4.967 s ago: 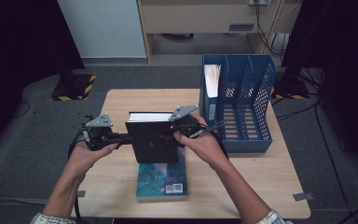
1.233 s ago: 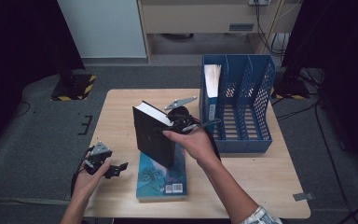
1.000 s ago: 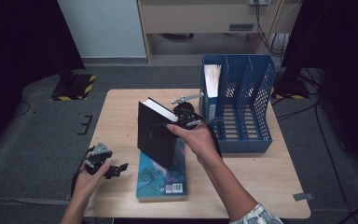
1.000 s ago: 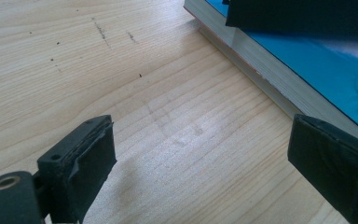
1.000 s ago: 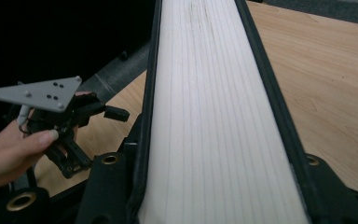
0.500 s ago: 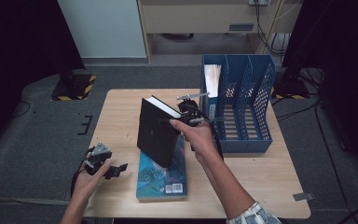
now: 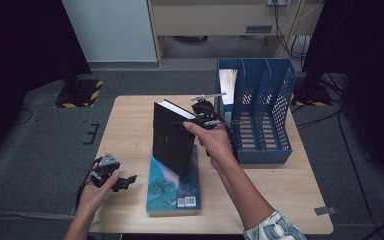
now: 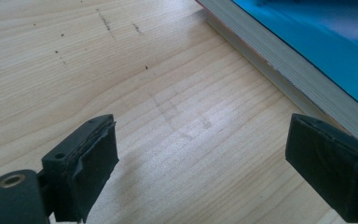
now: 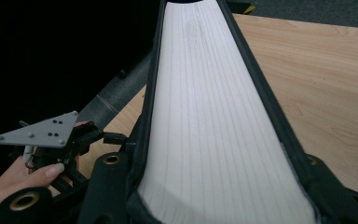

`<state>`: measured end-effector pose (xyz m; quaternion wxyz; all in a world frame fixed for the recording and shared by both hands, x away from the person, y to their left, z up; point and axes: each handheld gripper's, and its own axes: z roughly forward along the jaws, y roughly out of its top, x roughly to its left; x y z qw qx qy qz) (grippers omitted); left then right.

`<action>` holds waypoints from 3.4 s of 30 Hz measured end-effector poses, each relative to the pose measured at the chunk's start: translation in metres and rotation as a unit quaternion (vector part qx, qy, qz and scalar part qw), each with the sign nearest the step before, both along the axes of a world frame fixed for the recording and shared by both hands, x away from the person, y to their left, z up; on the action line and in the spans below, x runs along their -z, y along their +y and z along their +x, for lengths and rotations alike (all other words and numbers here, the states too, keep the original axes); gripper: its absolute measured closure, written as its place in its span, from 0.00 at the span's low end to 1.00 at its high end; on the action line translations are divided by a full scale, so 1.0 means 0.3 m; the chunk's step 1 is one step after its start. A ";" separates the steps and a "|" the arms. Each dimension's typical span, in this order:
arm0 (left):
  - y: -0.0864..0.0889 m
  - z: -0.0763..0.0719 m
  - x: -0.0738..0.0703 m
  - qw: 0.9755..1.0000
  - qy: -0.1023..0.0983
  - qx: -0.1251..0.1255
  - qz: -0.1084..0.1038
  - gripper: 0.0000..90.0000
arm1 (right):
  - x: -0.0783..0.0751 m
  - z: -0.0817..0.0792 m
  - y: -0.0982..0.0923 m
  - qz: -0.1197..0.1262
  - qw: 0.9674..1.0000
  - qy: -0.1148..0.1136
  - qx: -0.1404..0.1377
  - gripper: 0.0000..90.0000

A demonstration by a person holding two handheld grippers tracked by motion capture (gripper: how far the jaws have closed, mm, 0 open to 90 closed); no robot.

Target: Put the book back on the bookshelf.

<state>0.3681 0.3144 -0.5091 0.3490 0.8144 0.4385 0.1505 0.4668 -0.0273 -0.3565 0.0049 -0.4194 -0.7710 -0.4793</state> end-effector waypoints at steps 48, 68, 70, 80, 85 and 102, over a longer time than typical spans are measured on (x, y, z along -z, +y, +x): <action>-0.012 0.004 0.045 0.999 0.027 -0.004 0.033 0.08 | -0.105 -0.125 -0.235 0.011 0.999 -0.040 0.030 0.59; -0.011 0.001 0.057 0.999 0.028 -0.008 0.045 0.07 | -0.115 -0.221 -0.386 0.015 0.998 -0.041 0.043 0.59; -0.012 0.001 0.058 0.999 0.027 -0.007 0.047 0.06 | -0.115 -0.230 -0.398 0.014 0.998 -0.044 0.045 0.59; -0.013 -0.002 0.063 0.999 0.022 -0.002 0.049 0.05 | -0.114 -0.273 -0.464 0.018 0.997 -0.045 0.053 0.59; -0.009 -0.005 0.067 0.999 0.016 -0.004 0.049 0.05 | -0.122 -0.289 -0.499 0.024 0.997 -0.045 0.060 0.59; -0.003 -0.013 0.091 1.000 -0.014 0.002 0.028 0.00 | -0.151 -0.360 -0.647 0.028 0.993 -0.053 0.097 0.59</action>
